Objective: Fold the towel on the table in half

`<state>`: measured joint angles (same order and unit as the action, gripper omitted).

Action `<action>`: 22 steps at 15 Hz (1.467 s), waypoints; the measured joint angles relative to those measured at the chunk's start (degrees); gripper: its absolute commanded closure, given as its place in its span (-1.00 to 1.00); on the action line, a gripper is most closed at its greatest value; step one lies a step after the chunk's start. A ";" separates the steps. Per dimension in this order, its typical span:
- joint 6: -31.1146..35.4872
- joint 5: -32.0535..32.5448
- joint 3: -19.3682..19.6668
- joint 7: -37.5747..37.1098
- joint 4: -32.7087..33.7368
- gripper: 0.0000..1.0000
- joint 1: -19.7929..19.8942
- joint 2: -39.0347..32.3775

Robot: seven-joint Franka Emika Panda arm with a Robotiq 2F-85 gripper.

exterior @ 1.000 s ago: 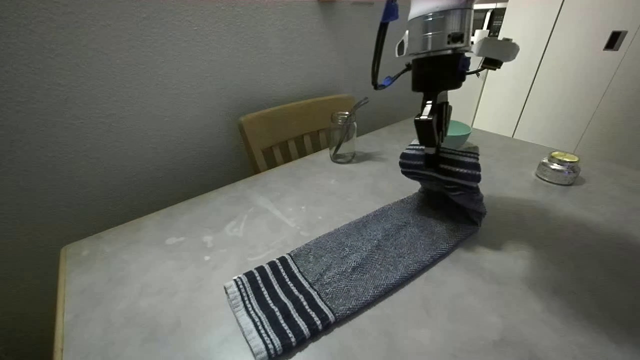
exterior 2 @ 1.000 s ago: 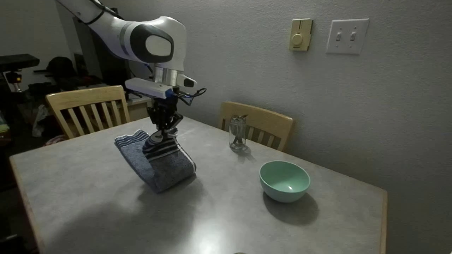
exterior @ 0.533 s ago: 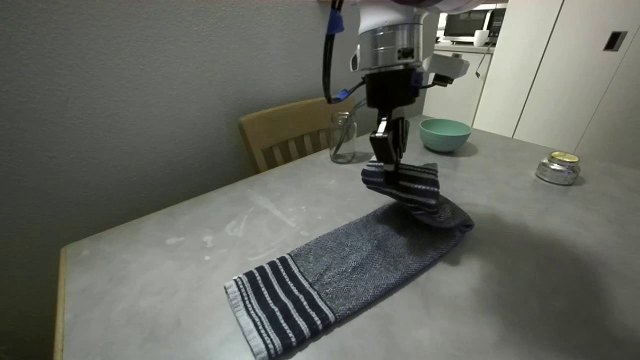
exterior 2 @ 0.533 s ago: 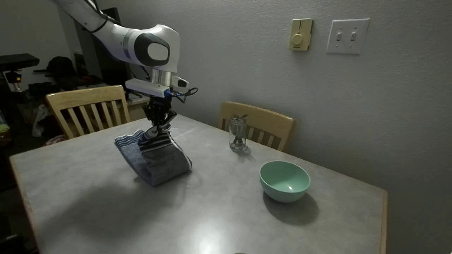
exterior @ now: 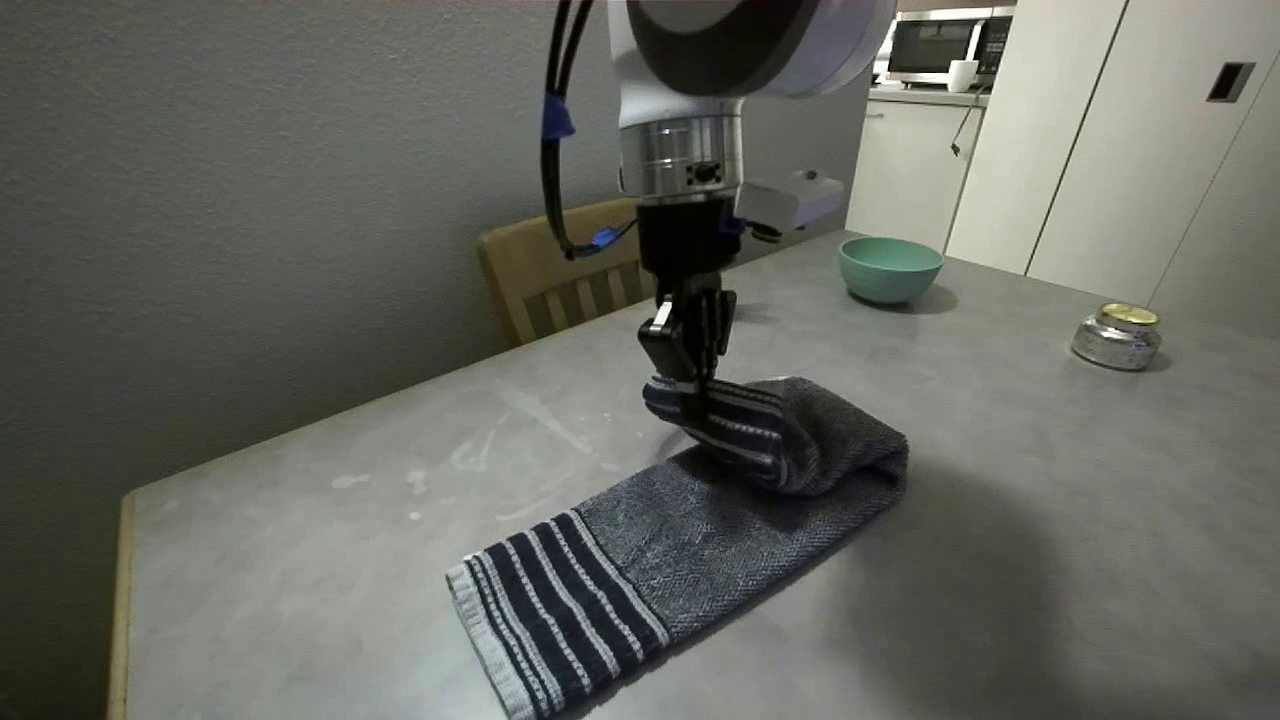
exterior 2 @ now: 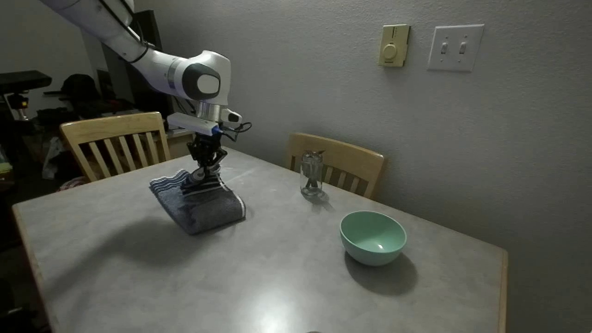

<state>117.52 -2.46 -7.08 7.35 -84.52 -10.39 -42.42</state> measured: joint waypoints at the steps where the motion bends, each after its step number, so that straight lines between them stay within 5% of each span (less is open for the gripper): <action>1: -0.65 0.00 -0.04 -0.20 1.58 0.95 -0.30 -1.19; 22: -21.32 -0.28 -5.00 7.58 20.27 0.95 -3.15 -10.83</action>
<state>96.20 -2.74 -12.08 14.93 -64.26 -13.53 -53.25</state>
